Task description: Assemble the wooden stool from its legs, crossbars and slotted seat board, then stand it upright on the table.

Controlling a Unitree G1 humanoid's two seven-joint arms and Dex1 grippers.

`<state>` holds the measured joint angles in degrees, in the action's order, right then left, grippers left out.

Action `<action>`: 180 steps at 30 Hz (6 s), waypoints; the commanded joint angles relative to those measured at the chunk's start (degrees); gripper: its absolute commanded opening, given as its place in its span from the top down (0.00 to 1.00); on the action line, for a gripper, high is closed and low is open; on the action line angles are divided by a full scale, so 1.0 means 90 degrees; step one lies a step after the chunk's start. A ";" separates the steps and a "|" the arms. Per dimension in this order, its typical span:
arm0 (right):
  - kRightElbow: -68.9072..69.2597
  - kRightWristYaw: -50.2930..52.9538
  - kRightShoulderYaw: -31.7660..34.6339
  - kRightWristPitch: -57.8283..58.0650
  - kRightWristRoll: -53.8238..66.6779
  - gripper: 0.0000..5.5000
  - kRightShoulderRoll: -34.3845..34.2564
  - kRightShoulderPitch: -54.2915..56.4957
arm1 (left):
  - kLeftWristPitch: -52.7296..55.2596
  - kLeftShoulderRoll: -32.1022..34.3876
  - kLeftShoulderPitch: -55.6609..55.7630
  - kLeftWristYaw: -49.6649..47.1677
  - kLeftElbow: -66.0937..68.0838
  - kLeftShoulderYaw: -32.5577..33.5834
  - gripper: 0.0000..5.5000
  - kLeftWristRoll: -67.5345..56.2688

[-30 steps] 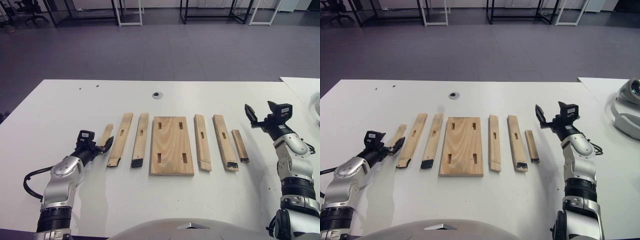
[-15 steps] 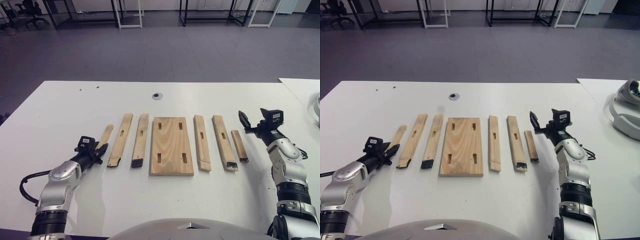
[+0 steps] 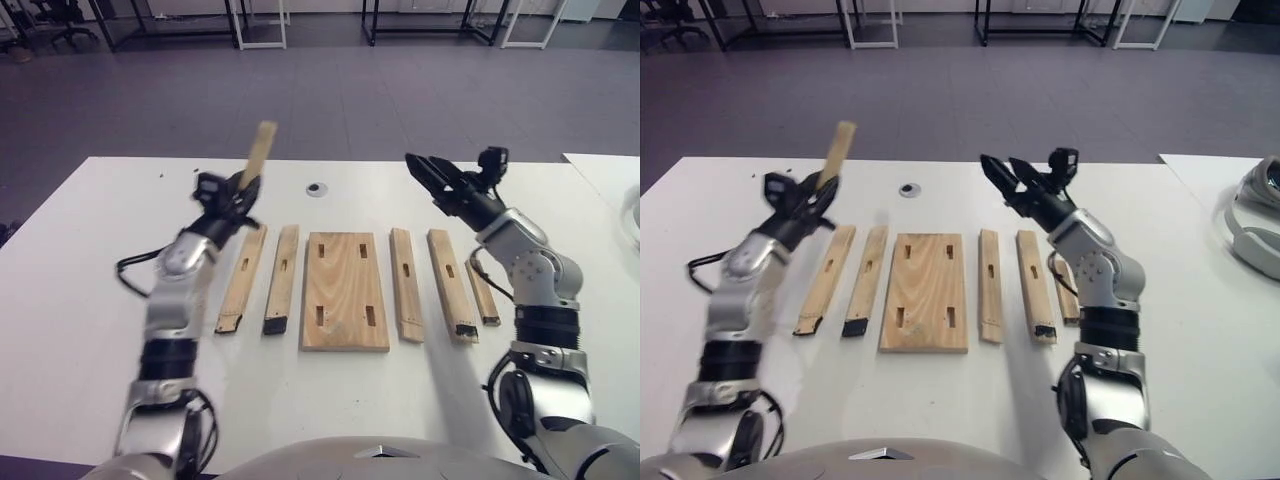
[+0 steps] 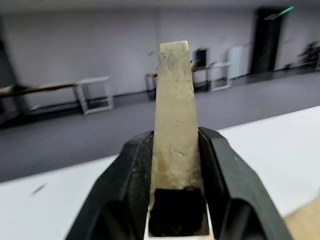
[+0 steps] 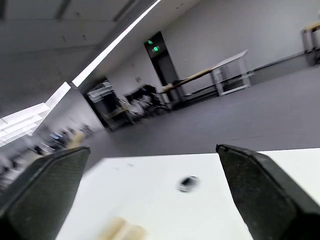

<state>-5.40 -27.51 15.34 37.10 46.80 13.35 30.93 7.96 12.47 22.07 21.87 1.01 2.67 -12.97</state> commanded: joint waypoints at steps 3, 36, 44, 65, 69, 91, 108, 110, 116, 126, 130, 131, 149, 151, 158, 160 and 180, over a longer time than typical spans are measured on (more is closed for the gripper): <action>0.0042 0.0907 0.0213 0.0769 0.1220 0.14 -0.0940 0.1025 | -0.0324 -0.0465 0.0605 0.0197 0.0002 -0.1090 0.77 0.0554; 0.2344 0.2150 0.0669 -0.0251 -0.0090 0.93 -0.0793 -0.2918 | 0.0266 -0.0246 -0.0806 0.0152 -0.1148 -0.0944 0.52 0.0521; 0.1656 0.2105 0.0664 -0.0905 -0.0170 0.93 -0.1089 -0.2817 | 0.0523 -0.0491 -0.1298 -0.0412 -0.1287 -0.0463 0.52 0.0258; 0.1104 0.1578 -0.0790 -0.2066 -0.2469 0.93 -0.0455 -0.3572 | 0.0546 -0.0470 -0.1455 -0.0462 -0.1245 -0.0452 0.52 0.0227; 0.0774 0.1212 -0.1442 -0.2235 -0.3169 0.93 -0.0020 -0.3854 | 0.0566 -0.0461 -0.1499 -0.0482 -0.1280 -0.0425 0.52 0.0230; 0.2110 0.0605 -0.1653 0.0575 -0.2892 0.42 0.1290 -0.3229 | 0.0448 -0.0590 -0.1449 -0.0629 -0.1166 -0.0458 0.52 0.0282; 0.2217 0.0944 -0.1885 0.1890 -0.3358 0.51 0.1247 -0.3213 | 0.0717 -0.0690 -0.1376 -0.0635 -0.1286 -0.0607 0.52 0.0271; 0.2202 0.0985 -0.1702 0.1813 -0.3245 0.58 0.1035 -0.3083 | 0.1130 -0.0762 -0.1331 -0.0620 -0.1440 -0.0641 0.52 0.0076; 0.2647 0.0365 -0.1549 0.1096 -0.2922 0.62 0.1122 -0.2694 | 0.3186 -0.1480 -0.0969 -0.1035 -0.1794 0.0022 0.39 -0.1686; 0.3954 -0.0886 -0.2201 0.0296 -0.2431 0.62 0.1241 -0.2366 | 0.4963 -0.2273 -0.0068 -0.2268 -0.1749 0.1362 0.42 -0.5167; 0.4021 -0.0903 -0.2356 0.0138 -0.2478 0.62 0.1246 -0.2368 | 0.4835 -0.2174 -0.0197 -0.2256 -0.1875 0.1205 0.54 -0.5171; 0.4016 -0.0926 -0.2394 0.0083 -0.2518 0.62 0.1276 -0.2379 | 0.4776 -0.2100 -0.0259 -0.2162 -0.1956 0.1089 0.57 -0.5040; 0.3965 -0.1081 -0.2398 -0.0359 -0.2791 0.47 0.1644 -0.2841 | 0.4218 -0.1764 -0.1370 -0.3221 -0.3247 0.1320 0.82 -0.5998; 0.3855 -0.1193 -0.2197 -0.0441 -0.2982 0.47 0.2079 -0.3200 | 0.4413 -0.1357 -0.1909 -0.3781 -0.4127 0.1419 0.82 -0.6013; 0.2878 -0.1113 -0.3203 -0.1045 -0.4485 0.47 0.2690 -0.3736 | 0.4731 -0.0378 -0.2971 -0.5099 -0.5436 0.1155 0.82 -0.5822; 0.2801 -0.1148 -0.3551 -0.1071 -0.4690 0.47 0.2584 -0.3707 | 0.4668 -0.0129 -0.3146 -0.5022 -0.5438 0.0840 0.82 -0.5208; 0.2891 -0.1160 -0.3762 -0.0824 -0.4707 0.47 0.1912 -0.3401 | 0.3014 0.0859 -0.4189 -0.3245 -0.4569 -0.1713 0.82 -0.1082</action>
<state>20.75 -38.12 -19.27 29.47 4.43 30.77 -1.51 32.27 17.99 -11.71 -7.98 -46.08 -8.94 -27.44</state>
